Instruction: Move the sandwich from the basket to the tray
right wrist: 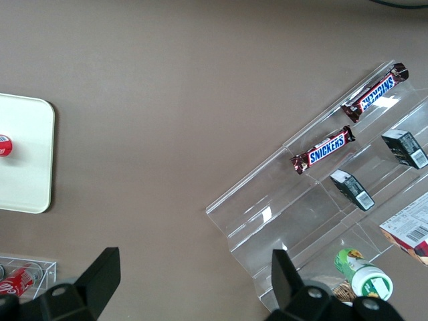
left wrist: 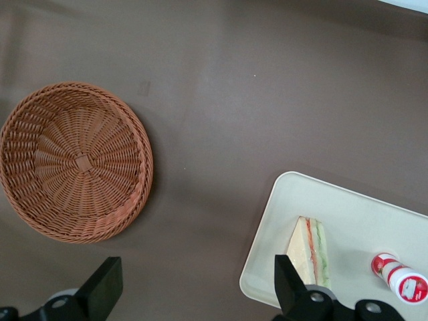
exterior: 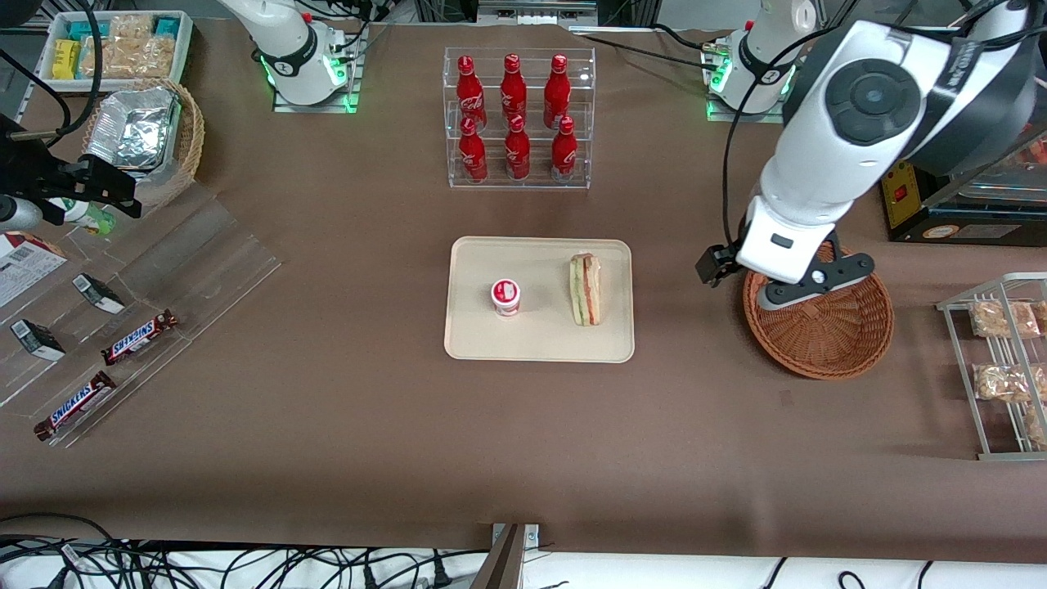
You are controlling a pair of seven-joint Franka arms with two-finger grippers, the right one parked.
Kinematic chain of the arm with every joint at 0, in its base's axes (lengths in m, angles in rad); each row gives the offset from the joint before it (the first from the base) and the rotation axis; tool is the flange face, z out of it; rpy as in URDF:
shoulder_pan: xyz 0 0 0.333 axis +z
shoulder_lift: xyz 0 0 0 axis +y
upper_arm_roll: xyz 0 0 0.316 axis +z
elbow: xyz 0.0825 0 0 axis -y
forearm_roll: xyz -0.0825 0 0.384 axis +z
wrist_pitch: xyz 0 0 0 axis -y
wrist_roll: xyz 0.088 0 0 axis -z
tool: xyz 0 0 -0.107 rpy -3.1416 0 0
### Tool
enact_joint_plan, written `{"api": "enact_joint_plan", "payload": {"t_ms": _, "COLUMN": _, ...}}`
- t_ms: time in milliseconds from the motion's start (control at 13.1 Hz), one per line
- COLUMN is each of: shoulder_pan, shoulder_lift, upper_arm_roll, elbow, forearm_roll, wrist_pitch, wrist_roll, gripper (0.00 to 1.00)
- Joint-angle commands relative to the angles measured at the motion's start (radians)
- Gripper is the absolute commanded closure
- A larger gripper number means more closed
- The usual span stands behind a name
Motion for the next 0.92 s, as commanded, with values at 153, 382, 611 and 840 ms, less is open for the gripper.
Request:
{"api": "enact_joint_plan", "payload": {"t_ms": 153, "shoulder_pan": -0.046, "shoulder_lift": -0.171, "upper_arm_roll": 0.261, "elbow": -0.032, "forearm_roll": -0.189, "wrist_pitch": -0.112, "wrist_roll": 0.366, "gripper": 0.00}}
{"api": "enact_joint_plan", "payload": {"t_ms": 382, "shoulder_pan": -0.049, "shoulder_lift": -0.223, "upper_arm_roll": 0.364, "elbow": -0.034, "forearm_roll": -0.210, "wrist_pitch": -0.189, "wrist_roll": 0.579, "gripper": 0.00}}
{"api": "enact_joint_plan", "payload": {"t_ms": 611, "shoulder_pan": -0.055, "shoulder_lift": -0.245, "upper_arm_roll": 0.407, "elbow": -0.035, "forearm_roll": -0.210, "wrist_pitch": -0.223, "wrist_roll": 0.763, "gripper": 0.00}}
{"api": "enact_joint_plan", "payload": {"t_ms": 840, "shoulder_pan": -0.069, "shoulder_lift": -0.243, "upper_arm_roll": 0.409, "elbow": -0.035, "forearm_roll": -0.220, "wrist_pitch": -0.218, "wrist_roll": 0.784, "gripper": 0.00}}
